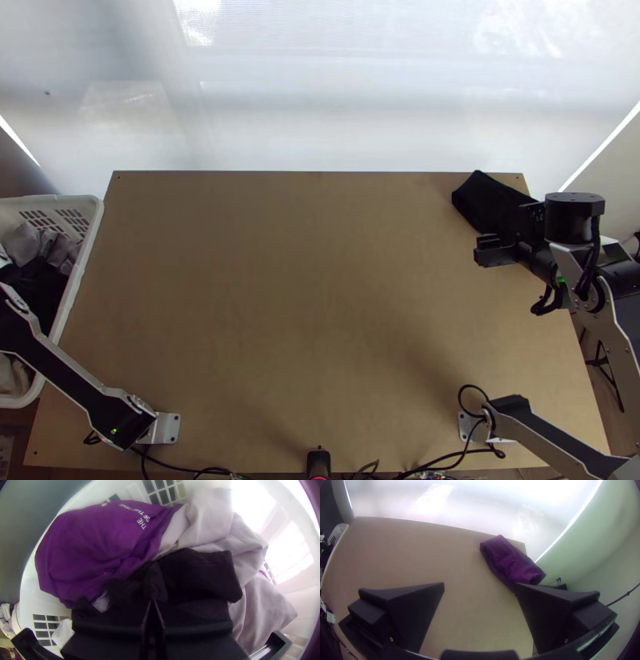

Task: Fold the t-shirt

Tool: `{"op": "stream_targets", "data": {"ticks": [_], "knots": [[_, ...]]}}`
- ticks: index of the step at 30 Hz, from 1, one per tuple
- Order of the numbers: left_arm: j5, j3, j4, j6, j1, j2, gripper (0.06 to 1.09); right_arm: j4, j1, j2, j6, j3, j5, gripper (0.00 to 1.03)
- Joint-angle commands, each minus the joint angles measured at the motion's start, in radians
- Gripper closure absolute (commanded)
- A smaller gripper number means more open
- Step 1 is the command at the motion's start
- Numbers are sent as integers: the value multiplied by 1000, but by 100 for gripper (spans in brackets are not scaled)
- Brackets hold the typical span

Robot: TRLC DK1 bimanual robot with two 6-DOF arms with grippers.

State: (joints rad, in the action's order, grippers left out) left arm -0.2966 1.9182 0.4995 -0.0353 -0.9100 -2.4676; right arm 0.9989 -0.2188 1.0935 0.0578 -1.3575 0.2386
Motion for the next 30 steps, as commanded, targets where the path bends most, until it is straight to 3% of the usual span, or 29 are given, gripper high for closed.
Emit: {"op": "stream_targets", "data": {"ticks": [1,9,15,30], "knots": [[-6,10,53,-14,-21,30,105,-2,4,0,7,6,2,5],[109,-18,183,-67,16,357,105,-2,-17,-12,8,-9,2,5],[271,-36,205,-67,28,659,105,-2,-44,-18,8,-18,1,5],[490,111,183,-86,184,1171,105,-2,-106,-127,13,17,2,5]]}}
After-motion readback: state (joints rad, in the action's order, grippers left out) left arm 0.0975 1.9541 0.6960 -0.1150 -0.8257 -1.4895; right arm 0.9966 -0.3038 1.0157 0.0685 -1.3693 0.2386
